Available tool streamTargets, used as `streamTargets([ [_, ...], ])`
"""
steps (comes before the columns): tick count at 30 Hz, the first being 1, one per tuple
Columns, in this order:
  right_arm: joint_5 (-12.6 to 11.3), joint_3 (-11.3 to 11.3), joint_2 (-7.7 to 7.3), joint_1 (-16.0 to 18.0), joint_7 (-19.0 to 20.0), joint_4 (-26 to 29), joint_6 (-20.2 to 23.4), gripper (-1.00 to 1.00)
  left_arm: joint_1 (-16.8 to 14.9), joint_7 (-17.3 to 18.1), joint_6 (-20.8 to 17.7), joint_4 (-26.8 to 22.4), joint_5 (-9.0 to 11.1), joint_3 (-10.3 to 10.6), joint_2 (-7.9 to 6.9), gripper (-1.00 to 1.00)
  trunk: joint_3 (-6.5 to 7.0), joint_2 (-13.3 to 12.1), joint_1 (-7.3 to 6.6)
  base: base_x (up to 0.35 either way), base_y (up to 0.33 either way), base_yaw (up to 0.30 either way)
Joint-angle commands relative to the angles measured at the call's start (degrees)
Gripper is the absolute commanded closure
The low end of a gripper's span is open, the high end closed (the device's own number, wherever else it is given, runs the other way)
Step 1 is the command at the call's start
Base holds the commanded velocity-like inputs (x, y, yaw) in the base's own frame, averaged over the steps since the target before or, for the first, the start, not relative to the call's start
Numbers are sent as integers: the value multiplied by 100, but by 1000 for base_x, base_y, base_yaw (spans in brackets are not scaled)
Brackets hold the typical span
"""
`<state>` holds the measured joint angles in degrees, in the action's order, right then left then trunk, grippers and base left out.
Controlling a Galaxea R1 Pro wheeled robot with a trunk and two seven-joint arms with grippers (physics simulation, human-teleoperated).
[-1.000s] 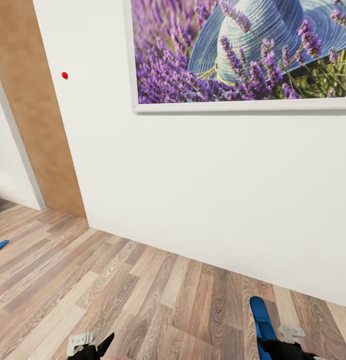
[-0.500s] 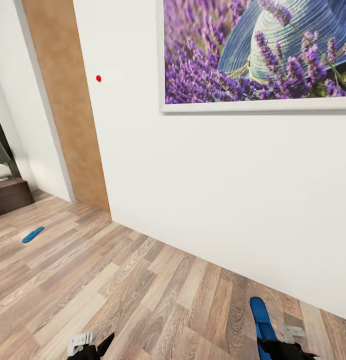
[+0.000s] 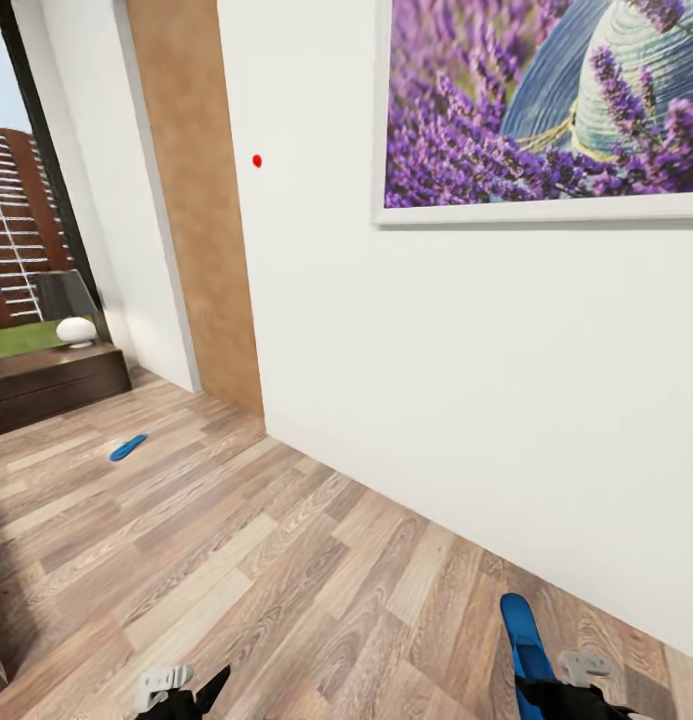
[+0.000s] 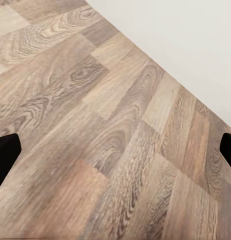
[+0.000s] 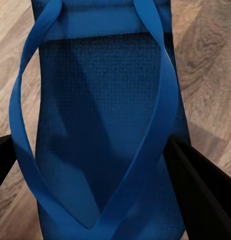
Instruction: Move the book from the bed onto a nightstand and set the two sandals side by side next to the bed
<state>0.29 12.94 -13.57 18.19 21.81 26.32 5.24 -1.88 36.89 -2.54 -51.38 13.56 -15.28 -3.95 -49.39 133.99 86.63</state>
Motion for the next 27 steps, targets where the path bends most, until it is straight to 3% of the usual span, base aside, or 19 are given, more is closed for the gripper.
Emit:
streamTargets([
  [1,-2,42,4,0,34,13,47,100,-5,29,-27,4,41,-7,7,-100,-6,2,-1,0,0,290],
  [27,-2,42,5,0,34,13,47,100,-5,21,-22,5,32,-10,96,-100,-6,2,-1,0,0,290],
])
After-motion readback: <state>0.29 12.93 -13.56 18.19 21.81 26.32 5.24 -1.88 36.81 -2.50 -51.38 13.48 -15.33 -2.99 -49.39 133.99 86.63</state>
